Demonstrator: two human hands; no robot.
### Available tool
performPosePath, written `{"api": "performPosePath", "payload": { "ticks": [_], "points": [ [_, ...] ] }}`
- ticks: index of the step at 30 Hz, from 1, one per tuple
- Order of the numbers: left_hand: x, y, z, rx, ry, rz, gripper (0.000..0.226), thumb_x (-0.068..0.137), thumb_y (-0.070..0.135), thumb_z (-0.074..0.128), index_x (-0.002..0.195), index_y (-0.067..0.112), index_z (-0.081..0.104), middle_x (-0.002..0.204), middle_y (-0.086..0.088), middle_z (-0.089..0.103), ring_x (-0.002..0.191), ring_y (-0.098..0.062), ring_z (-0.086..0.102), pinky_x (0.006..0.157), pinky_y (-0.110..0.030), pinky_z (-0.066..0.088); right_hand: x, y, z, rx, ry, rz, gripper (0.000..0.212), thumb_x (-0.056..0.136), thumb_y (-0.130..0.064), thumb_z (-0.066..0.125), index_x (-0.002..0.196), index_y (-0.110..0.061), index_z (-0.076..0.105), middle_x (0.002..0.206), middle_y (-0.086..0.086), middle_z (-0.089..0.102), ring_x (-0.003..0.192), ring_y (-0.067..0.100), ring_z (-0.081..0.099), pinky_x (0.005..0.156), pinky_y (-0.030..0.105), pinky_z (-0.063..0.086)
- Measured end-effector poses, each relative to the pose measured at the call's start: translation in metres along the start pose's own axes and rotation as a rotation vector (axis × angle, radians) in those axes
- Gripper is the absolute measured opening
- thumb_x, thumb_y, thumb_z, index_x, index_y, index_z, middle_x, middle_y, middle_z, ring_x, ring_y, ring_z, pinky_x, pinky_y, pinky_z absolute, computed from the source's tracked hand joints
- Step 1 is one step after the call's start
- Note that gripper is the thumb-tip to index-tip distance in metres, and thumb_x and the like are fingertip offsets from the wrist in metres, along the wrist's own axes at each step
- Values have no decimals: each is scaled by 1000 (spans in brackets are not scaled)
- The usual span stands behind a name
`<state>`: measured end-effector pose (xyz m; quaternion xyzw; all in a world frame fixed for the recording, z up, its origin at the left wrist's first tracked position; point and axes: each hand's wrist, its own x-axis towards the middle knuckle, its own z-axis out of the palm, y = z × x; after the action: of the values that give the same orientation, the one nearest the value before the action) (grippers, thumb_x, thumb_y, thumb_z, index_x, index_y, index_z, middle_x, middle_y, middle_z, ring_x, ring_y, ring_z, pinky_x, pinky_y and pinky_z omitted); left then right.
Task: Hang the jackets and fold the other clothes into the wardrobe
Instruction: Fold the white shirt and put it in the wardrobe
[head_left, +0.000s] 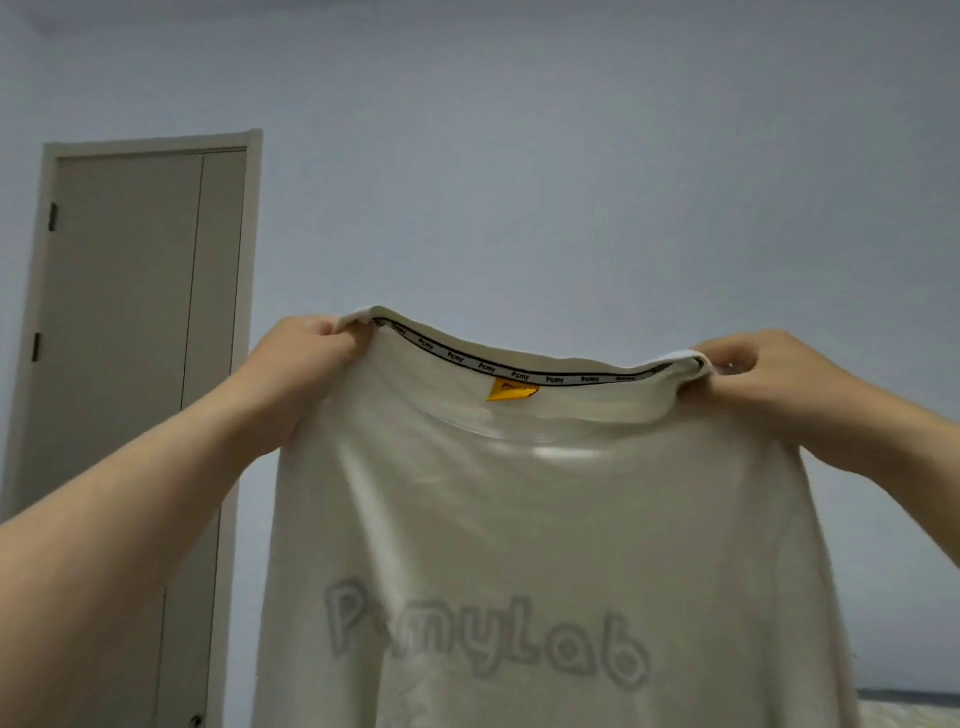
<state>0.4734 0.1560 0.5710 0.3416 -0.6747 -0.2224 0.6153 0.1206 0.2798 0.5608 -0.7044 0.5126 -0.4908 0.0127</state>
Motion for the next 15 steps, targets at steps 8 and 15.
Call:
{"api": "performPosePath", "payload": {
  "ticks": [8, 15],
  "points": [
    [-17, -7, -28, 422, -76, 149, 43, 66, 59, 60, 58, 19, 49, 47, 11, 39, 41, -6, 32, 51, -28, 20, 0, -7, 11, 219, 88, 169, 32, 97, -34, 57, 99, -7, 74, 98, 13, 76, 86, 26, 72, 87, 46, 54],
    [-25, 3, -41, 696, 156, 465, 55, 64, 84, 47, 60, 31, 61, 66, 5, 55, 65, -13, 54, 59, -33, 41, -5, -27, -2, 192, 330, 160, 50, 70, -53, 79, 77, -5, 65, 64, 8, 61, 53, 17, 54, 52, 28, 44]
  ]
}}
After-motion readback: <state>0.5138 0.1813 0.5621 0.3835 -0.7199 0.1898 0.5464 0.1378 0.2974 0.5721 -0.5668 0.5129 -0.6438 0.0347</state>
